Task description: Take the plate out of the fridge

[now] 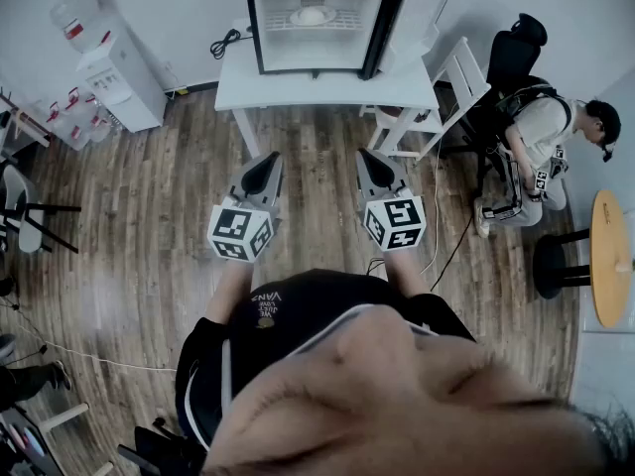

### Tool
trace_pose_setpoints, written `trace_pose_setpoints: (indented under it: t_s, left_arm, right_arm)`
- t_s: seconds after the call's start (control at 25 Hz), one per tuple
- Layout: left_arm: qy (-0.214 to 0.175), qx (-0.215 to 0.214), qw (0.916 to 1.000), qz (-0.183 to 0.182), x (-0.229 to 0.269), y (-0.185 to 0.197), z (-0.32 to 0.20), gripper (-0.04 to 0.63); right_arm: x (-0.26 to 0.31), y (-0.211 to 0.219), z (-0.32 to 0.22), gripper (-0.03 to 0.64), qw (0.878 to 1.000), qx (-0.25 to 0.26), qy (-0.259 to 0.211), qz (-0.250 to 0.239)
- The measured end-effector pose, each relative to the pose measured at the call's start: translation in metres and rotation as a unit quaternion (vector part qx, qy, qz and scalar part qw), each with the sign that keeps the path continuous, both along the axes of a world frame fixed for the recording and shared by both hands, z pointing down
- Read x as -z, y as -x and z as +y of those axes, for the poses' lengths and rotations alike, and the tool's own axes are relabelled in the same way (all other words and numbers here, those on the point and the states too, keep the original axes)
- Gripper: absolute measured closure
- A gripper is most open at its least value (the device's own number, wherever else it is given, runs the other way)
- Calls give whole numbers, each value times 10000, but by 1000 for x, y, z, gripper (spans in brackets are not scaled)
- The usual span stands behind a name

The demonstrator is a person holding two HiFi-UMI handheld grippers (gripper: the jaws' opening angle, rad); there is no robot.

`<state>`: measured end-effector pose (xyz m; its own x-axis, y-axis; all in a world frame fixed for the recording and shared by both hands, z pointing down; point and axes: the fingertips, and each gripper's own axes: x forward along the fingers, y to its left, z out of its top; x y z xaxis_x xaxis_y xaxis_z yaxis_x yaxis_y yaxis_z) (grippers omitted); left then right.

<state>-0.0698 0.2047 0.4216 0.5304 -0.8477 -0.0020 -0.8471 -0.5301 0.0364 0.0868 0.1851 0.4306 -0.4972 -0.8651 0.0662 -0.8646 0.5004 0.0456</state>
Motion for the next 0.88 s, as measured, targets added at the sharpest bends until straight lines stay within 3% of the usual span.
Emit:
trace_pose_setpoints:
  t_s: [0.72, 0.88]
  left_arm:
    - [-15, -205, 9997, 150, -5, 39, 19, 578]
    - [-149, -365, 9992, -119, -6, 44, 17, 578]
  right_arm:
    - [-9, 22, 18, 604, 9988, -318, 103, -349]
    - [-9, 27, 17, 604, 9983, -427, 152, -361]
